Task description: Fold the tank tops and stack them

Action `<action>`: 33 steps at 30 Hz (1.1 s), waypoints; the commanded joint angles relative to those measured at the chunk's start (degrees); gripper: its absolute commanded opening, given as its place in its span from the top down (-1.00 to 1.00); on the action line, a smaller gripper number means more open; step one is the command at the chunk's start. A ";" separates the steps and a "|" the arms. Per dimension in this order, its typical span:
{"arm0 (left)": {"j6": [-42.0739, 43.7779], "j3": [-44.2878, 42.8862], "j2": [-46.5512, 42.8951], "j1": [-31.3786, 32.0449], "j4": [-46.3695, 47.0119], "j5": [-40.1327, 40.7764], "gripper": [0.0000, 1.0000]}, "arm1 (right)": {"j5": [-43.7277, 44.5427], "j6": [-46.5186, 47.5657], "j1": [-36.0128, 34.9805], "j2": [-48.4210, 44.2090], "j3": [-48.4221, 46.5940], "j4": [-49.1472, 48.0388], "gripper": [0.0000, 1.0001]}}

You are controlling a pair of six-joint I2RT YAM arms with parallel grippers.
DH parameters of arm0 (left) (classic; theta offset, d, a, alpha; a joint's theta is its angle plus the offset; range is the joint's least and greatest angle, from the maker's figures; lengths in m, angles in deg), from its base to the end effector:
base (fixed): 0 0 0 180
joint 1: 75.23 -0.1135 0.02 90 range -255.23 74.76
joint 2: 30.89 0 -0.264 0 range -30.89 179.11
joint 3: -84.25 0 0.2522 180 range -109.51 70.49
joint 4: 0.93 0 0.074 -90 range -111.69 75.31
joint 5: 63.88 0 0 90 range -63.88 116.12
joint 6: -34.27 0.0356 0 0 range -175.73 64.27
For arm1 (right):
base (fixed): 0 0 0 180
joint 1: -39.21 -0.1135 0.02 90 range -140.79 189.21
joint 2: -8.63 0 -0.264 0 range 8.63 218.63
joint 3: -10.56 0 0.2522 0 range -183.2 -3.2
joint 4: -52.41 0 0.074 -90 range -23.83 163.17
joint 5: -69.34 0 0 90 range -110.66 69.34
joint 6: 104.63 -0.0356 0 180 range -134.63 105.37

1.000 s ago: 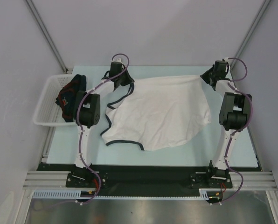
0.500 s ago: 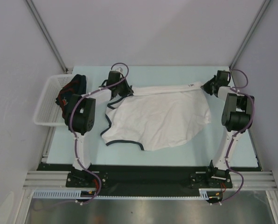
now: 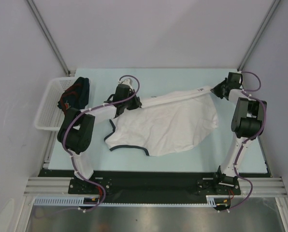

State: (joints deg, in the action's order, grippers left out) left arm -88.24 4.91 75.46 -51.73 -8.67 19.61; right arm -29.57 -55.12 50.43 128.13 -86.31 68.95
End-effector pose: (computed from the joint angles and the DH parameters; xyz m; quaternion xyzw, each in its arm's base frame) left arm 0.3734 -0.1667 0.1899 -0.0432 0.8839 -0.2618 0.3851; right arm 0.4596 -0.0855 0.1773 0.3627 0.8249 0.1760 0.3963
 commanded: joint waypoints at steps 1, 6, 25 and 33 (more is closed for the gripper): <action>0.17 2.65 -4.03 0.92 1.45 4.91 0.99 | 2.05 -0.29 0.82 -2.08 0.05 0.81 1.00; -0.97 6.69 -4.92 3.21 2.15 7.89 0.99 | 3.72 -0.64 0.99 -2.61 1.36 2.05 1.00; -2.21 18.82 -10.72 5.76 9.27 7.82 0.45 | 8.03 -2.75 1.52 -8.32 12.71 -2.35 0.71; -2.38 22.77 -16.41 6.46 8.66 10.02 -0.04 | 8.82 -1.87 1.52 -13.57 17.00 -5.14 0.01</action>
State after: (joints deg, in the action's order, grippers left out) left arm -90.32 26.72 64.62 -45.72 -1.24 27.64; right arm -22.84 -57.59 51.61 120.43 -71.82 68.01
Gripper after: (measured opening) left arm 0.505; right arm 0.440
